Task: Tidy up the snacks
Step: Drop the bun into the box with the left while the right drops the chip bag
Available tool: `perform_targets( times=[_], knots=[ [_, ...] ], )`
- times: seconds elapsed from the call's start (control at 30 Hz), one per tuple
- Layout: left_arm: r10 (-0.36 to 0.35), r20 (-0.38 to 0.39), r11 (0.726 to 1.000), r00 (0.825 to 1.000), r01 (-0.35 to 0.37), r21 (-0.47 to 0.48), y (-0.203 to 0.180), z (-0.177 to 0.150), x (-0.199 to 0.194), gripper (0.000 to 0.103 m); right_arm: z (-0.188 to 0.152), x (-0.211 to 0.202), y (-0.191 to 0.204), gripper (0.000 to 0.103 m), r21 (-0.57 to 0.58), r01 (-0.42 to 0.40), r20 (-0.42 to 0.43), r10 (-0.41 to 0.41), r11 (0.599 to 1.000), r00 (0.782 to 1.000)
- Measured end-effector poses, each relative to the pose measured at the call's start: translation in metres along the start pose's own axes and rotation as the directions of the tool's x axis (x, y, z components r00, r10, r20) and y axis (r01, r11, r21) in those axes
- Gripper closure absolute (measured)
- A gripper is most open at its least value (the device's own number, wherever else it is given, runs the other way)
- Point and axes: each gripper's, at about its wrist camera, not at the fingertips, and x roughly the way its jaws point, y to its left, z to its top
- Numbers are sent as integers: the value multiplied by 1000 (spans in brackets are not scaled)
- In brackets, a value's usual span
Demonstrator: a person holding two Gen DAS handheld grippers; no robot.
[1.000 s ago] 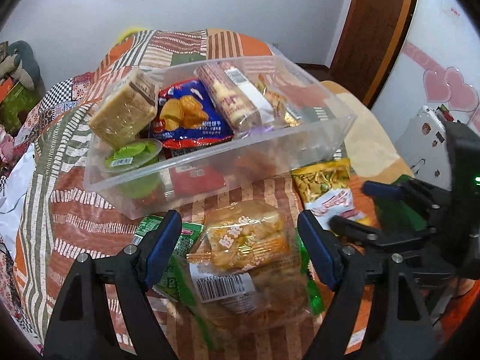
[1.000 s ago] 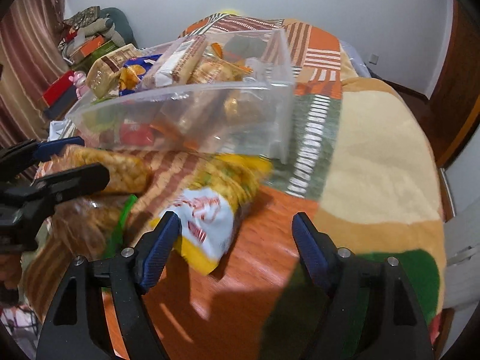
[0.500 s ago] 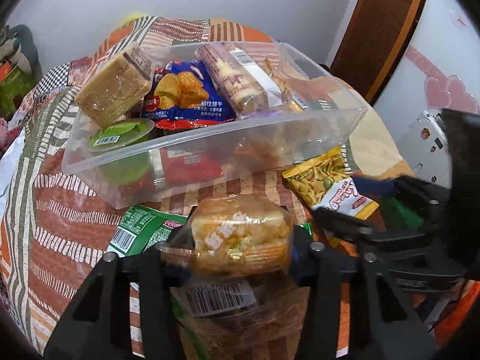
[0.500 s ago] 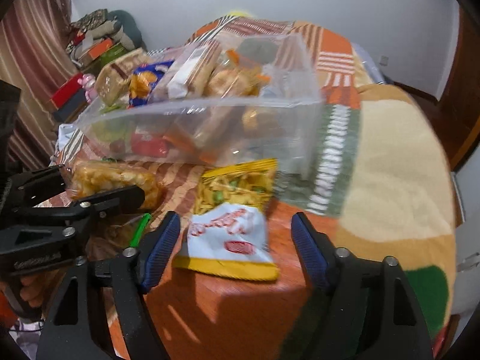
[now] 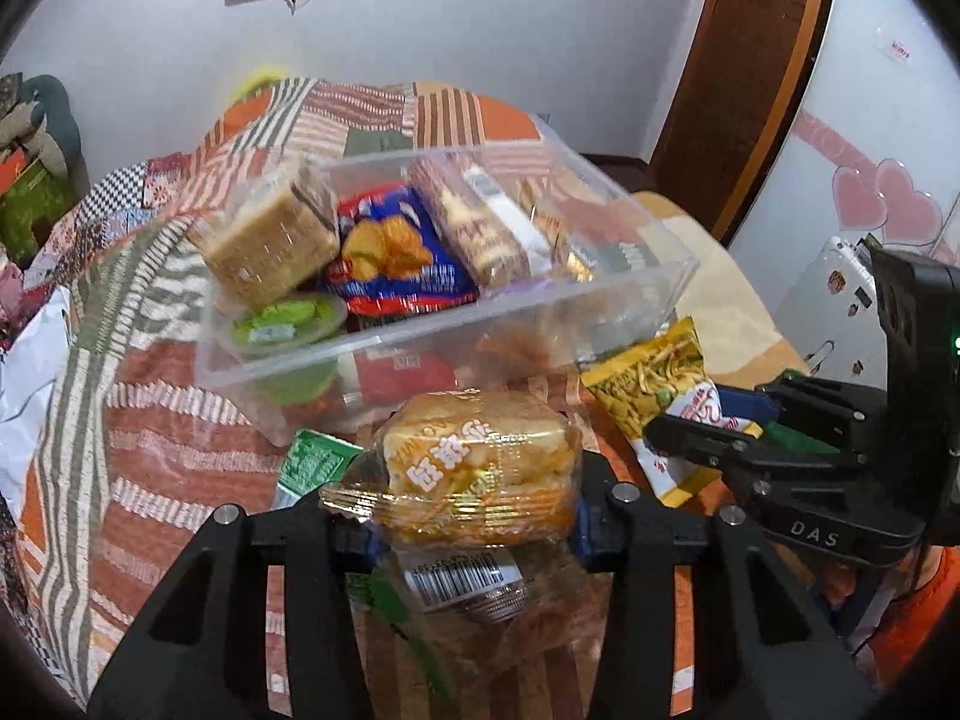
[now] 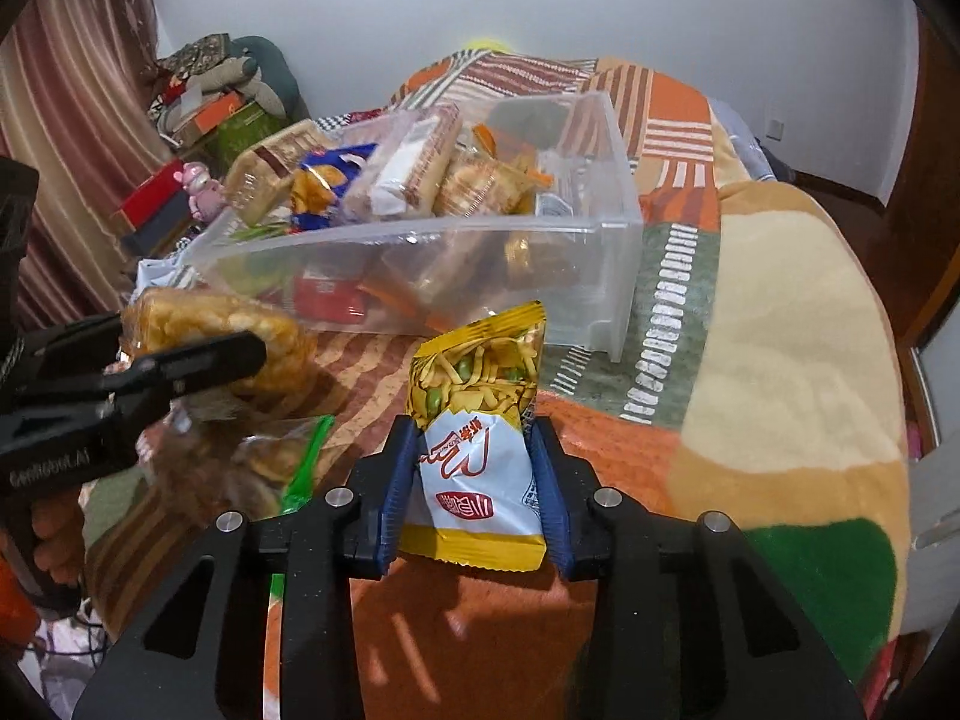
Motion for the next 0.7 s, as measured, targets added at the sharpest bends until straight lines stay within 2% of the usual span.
perform_targets(
  times=[0.23,0.47,0.7],
  knots=[
    [-6,79,1000,997,7,-5,2,20,-28,58,11,-29,-3,68,-1,-10,86,10,1000,996],
    [11,165,1000,986,-13,11,3,51,-49,58,38,-48,-3,68,2,-14,182,13,1000,983],
    [39,214,999,976,-46,29,1,78,-49,58,68,-55,-6,68,10,-15,262,11,1000,965]
  ],
)
